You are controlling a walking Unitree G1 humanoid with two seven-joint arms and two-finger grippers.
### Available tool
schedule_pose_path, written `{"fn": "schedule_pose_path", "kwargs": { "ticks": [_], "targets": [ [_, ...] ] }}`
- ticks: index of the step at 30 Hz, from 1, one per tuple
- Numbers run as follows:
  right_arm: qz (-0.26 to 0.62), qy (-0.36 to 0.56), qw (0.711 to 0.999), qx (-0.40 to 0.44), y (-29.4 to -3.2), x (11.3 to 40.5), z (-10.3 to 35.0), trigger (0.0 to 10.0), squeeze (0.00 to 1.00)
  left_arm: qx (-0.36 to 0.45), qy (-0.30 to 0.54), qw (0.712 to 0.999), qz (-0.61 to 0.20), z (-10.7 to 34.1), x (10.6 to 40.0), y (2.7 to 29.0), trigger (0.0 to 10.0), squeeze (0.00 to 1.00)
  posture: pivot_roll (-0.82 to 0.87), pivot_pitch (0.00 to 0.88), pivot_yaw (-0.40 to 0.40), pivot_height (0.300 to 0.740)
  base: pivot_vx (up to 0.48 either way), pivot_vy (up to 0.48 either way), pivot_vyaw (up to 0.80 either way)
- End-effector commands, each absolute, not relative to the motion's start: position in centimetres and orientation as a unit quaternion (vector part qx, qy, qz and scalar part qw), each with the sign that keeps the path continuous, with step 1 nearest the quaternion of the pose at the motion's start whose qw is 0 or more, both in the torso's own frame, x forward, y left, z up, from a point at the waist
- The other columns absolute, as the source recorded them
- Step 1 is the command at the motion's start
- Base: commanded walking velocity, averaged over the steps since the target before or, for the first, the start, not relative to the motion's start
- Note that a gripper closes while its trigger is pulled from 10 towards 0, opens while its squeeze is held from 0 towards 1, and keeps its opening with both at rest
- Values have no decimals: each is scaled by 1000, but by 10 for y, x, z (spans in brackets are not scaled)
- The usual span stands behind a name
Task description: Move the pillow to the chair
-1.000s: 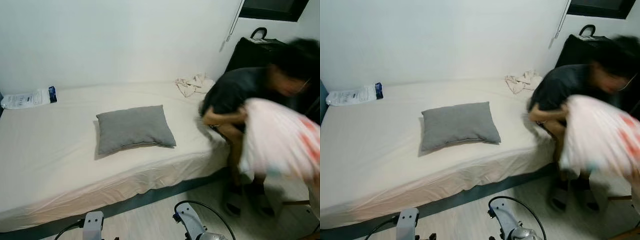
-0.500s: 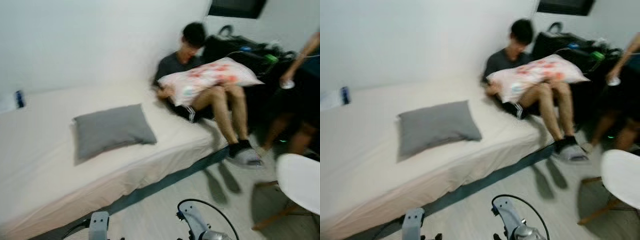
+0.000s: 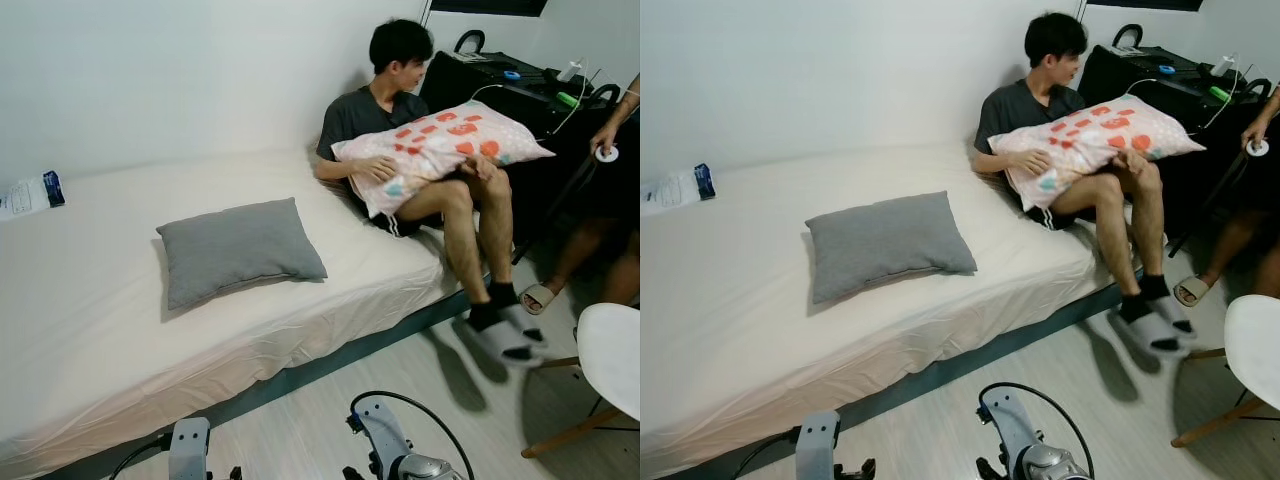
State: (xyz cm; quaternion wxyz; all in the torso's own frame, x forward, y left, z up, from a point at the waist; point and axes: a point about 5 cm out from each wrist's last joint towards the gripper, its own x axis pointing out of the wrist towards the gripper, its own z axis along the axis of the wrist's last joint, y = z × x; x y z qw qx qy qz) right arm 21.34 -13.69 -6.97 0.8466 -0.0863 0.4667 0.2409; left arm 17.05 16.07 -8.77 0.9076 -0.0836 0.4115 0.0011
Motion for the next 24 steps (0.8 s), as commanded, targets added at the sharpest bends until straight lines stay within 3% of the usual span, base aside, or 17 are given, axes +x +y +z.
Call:
{"fn": "schedule_pose_path", "kwargs": {
  "ticks": [1, 11, 21, 24],
  "targets": [
    [238, 460, 852, -80, -139, 217, -67, 10000, 0, -82, 413, 907, -3, -88, 169, 157, 10000, 0, 75, 31, -152, 733, 0, 0, 0],
    [252, 457, 849, -78, -138, 218, -66, 10000, 0, -80, 414, 907, -8, -88, 170, 156, 10000, 0, 68, 19, -151, 733, 0, 0, 741],
    [244, 457, 852, -71, -136, 217, -67, 10000, 0, -71, 418, 905, -21, -89, 168, 155, 10000, 0, 54, 31, -132, 733, 0, 0, 0],
    [254, 454, 851, -74, -135, 217, -67, 10000, 0, -71, 419, 905, -21, -89, 167, 156, 10000, 0, 58, 33, -127, 733, 0, 0, 800]
  ]
}}
